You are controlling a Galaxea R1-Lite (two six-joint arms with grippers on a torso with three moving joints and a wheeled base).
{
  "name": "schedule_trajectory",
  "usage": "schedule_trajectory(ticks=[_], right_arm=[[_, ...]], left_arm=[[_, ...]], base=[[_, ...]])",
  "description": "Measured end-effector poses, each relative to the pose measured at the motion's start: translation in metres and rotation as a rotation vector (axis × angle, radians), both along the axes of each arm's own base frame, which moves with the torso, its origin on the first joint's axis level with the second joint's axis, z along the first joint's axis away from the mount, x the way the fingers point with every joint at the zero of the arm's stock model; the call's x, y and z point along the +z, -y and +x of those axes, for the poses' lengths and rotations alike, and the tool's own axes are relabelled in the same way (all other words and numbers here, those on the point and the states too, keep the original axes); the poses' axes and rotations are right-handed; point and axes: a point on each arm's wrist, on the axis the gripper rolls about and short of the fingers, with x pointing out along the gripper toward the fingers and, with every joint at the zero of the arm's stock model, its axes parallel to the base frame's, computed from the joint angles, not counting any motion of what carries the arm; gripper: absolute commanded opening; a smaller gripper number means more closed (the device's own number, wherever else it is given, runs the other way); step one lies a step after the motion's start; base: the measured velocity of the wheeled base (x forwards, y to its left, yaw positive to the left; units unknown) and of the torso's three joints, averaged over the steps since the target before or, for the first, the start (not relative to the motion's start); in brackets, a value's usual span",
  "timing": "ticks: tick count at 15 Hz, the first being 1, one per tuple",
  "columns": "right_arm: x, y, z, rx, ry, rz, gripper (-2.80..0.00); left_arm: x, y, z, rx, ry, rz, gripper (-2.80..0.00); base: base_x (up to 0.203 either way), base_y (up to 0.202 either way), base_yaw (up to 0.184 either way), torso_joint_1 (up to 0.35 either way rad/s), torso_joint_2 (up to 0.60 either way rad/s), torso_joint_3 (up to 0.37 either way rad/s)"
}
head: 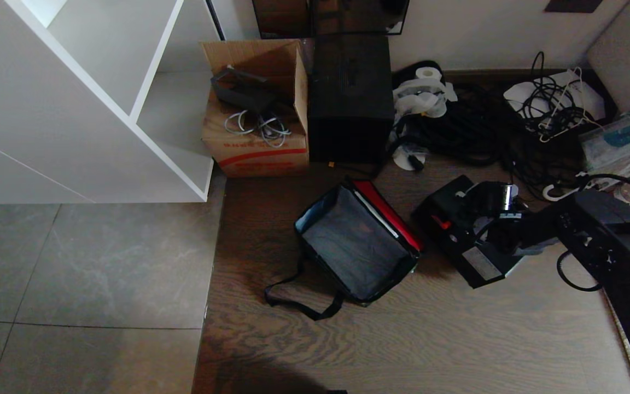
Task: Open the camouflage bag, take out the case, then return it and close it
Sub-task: Grip the handle again, then place the black box back
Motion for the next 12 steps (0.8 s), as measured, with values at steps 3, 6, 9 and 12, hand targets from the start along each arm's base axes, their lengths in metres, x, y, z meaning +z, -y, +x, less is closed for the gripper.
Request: schedule_trajectory(ticks=[3, 6, 9, 12], right_arm=[[0.000, -0.001, -0.002, -0.001, -0.001, 0.002, -2.80], [0.007, -0.002, -0.005, -0.003, 0.007, 0.005, -2.80], [0.026, -0.004, -0.013, -0.005, 0.021, 0.006, -2.80], [0.058, -0.006, -0.025, 0.001, 0.054, 0.003, -2.80]], left_arm=[[0.000, 0.000, 0.000, 0.000, 0.000, 0.000, -2.80], [0.000, 0.000, 0.000, 0.000, 0.000, 0.000, -2.80], [0.000, 0.000, 0.000, 0.000, 0.000, 0.001, -2.80], [0.000, 0.000, 0.000, 0.000, 0.000, 0.000, -2.80]], base=[[0.000, 0.000, 0.000, 0.000, 0.00, 0.000], [0.000, 0.000, 0.000, 0.000, 0.00, 0.000], [0.000, 0.000, 0.000, 0.000, 0.00, 0.000], [0.000, 0.000, 0.000, 0.000, 0.00, 0.000]])
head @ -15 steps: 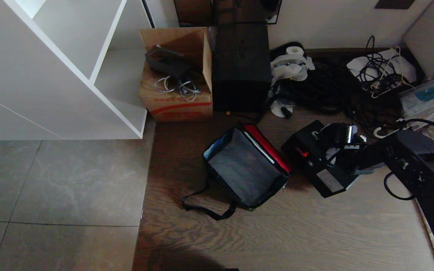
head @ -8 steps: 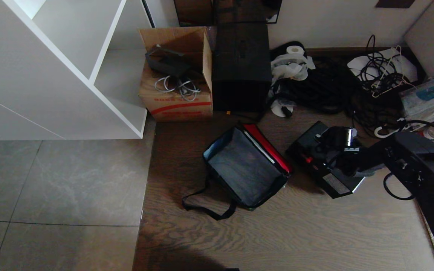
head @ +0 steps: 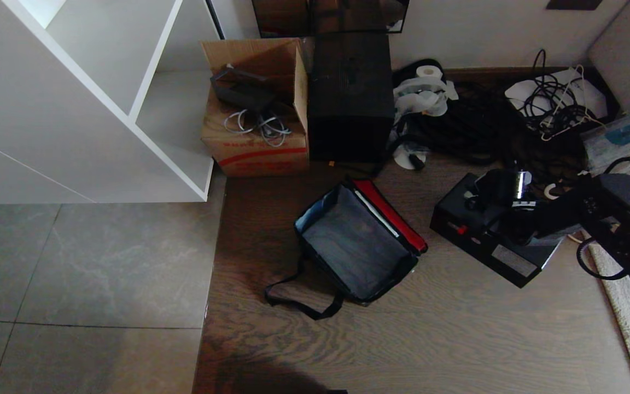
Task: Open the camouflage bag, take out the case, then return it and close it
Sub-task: Place the black box back
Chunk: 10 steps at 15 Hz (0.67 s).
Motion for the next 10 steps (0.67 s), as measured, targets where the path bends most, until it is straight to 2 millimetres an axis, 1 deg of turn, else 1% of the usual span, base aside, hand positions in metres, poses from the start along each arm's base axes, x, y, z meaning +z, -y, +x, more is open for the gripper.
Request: schedule_trajectory(ticks=[3, 5, 8, 10], right_arm=[[0.041, 0.000, -0.020, -0.004, 0.034, -0.002, -2.80], [0.063, -0.001, -0.038, -0.003, 0.036, -0.002, -2.80], [0.087, -0.011, -0.058, 0.017, 0.045, -0.004, -2.80], [0.097, -0.019, -0.065, 0.036, 0.043, -0.002, -2.80]], left_arm=[[0.000, 0.000, 0.000, 0.000, 0.000, 0.000, -2.80], [0.000, 0.000, 0.000, 0.000, 0.000, 0.000, -2.80], [0.000, 0.000, 0.000, 0.000, 0.000, 0.000, -2.80], [0.000, 0.000, 0.000, 0.000, 0.000, 0.001, -2.80]], base=[[0.000, 0.000, 0.000, 0.000, 0.00, 0.000], [0.000, 0.000, 0.000, 0.000, 0.00, 0.000], [0.000, 0.000, 0.000, 0.000, 0.00, 0.000], [0.000, 0.000, 0.000, 0.000, 0.00, 0.000]])
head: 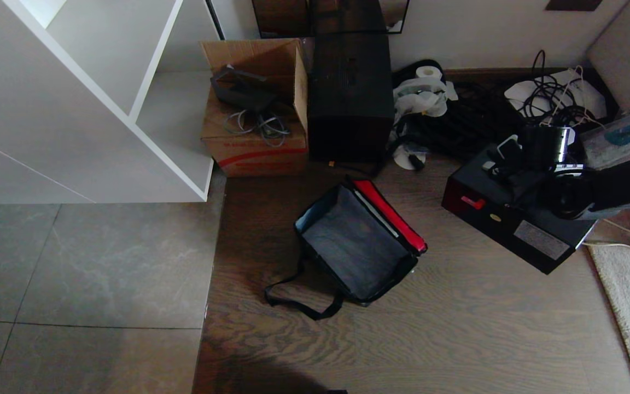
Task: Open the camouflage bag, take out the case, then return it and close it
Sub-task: Place the black box back
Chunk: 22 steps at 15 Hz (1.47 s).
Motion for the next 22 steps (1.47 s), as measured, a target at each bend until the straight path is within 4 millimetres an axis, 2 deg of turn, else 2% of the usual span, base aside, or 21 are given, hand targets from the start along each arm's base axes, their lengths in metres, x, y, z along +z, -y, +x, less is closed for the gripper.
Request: schedule_trajectory(ticks=[7, 14, 22], right_arm=[[0.022, -0.039, -0.016, 0.083, 0.066, 0.018, -2.80], [0.028, -0.086, -0.025, 0.167, 0.098, 0.037, -2.80], [0.031, -0.115, -0.032, 0.235, 0.107, 0.048, -2.80]], left_arm=[[0.000, 0.000, 0.000, 0.000, 0.000, 0.000, -2.80], [0.000, 0.000, 0.000, 0.000, 0.000, -0.001, -2.80], [0.000, 0.000, 0.000, 0.000, 0.000, 0.000, -2.80]], base=[[0.000, 0.000, 0.000, 0.000, 0.00, 0.000], [0.000, 0.000, 0.000, 0.000, 0.00, 0.000], [0.000, 0.000, 0.000, 0.000, 0.00, 0.000]])
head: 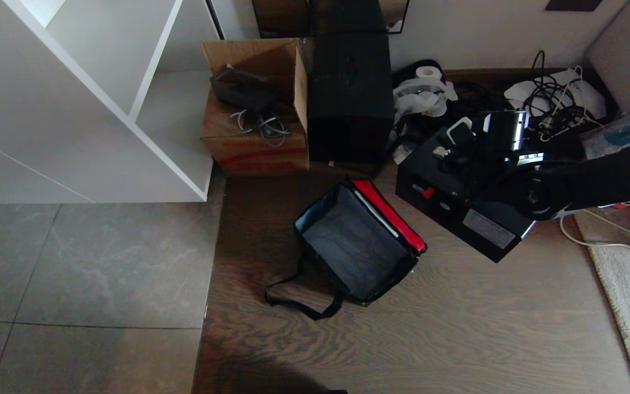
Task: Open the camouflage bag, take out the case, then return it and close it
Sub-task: Place the black box back
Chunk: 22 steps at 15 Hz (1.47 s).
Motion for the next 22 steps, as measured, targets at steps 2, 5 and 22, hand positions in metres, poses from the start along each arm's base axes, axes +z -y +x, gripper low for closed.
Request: schedule_trajectory(ticks=[2, 5, 22], right_arm=[[-0.002, -0.010, -0.003, 0.017, 0.002, 0.016, -2.80], [-0.004, -0.026, -0.009, 0.028, 0.017, 0.050, -2.80], [-0.018, -0.111, -0.033, 0.166, 0.015, 0.067, -2.80]], left_arm=[[0.000, 0.000, 0.000, 0.000, 0.000, 0.000, -2.80], [0.000, 0.000, 0.000, 0.000, 0.000, 0.000, -2.80], [0.000, 0.000, 0.000, 0.000, 0.000, 0.000, -2.80]], base=[[0.000, 0.000, 0.000, 0.000, 0.00, 0.000], [0.000, 0.000, 0.000, 0.000, 0.00, 0.000], [0.000, 0.000, 0.000, 0.000, 0.00, 0.000]])
